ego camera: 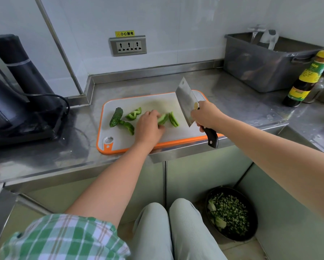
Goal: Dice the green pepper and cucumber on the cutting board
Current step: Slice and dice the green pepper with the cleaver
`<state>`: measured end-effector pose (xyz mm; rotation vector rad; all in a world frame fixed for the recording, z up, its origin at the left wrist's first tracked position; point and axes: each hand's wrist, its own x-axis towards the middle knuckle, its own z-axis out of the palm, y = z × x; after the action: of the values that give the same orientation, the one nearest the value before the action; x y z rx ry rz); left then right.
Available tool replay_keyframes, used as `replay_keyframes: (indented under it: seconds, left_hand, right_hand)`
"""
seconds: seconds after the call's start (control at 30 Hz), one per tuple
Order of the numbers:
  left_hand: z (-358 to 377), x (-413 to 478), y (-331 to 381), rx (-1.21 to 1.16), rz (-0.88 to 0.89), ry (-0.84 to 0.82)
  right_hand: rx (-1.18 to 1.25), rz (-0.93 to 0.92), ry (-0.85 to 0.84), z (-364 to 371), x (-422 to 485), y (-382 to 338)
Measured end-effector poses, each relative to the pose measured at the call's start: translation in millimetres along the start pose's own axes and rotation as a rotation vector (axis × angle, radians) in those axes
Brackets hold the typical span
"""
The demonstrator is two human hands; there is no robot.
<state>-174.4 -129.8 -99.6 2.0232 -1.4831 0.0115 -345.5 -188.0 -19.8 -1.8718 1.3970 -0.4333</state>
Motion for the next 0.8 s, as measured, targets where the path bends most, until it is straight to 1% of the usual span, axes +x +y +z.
replay_keyframes:
  seconds: [0.17, 0.23, 0.27, 0.33, 0.4, 0.43, 0.47, 0.5, 0.53, 0.6, 0.7, 0.8]
  left_hand:
    - [-7.6, 7.2, -13.8, 0.133, -0.139, 0.043]
    - [-8.0, 9.3, -13.6, 0.238, -0.137, 0.052]
    - [-8.0, 10.1, -11.4, 0.278, -0.093, 0.066]
    - [-5.6, 13.5, -4.4, 0.260, 0.107, 0.054]
    - [-1.0, 19.1, 5.6, 0.219, 0.322, -0.090]
    - [1.9, 22.0, 10.1, 0.232, 0.382, -0.176]
    - [5.3, 25.7, 12.8, 0.257, 0.404, -0.242]
    - [8.1, 29.2, 13.8, 0.272, 0.401, -0.273]
    - [10.0, 32.1, 13.9, 0.265, 0.392, -0.272]
    - [11.5, 36.5, 12.7, 0.233, 0.393, -0.227]
    - [10.8, 40.3, 13.6, 0.278, 0.416, -0.151]
    - [10.1, 38.5, 21.0, 0.322, 0.388, -0.135]
  right_hand:
    - [0.041, 0.017, -0.008, -0.6, 4.5, 12.3]
    - [0.042, 0.007, -0.019, -2.1, 5.7, 13.7]
    - [0.034, 0.002, -0.025, -2.7, 6.5, 13.8]
    - [0.017, -0.006, -0.033, -3.5, 7.9, 13.8]
    - [0.025, -0.003, -0.043, -4.2, 7.4, 13.9]
    - [0.031, 0.001, -0.046, -4.5, 6.8, 14.2]
    - [0.032, 0.003, -0.047, -4.9, 6.4, 15.3]
    - [0.027, 0.005, -0.050, -5.3, 4.8, 15.8]
    - [0.021, 0.004, -0.057, -5.8, 3.6, 16.8]
    - [0.027, 0.000, -0.071, -7.0, 3.3, 19.4]
    - [0.054, -0.001, -0.074, -8.9, 5.3, 21.2]
    - [0.058, 0.008, -0.063, -12.7, 7.4, 21.1]
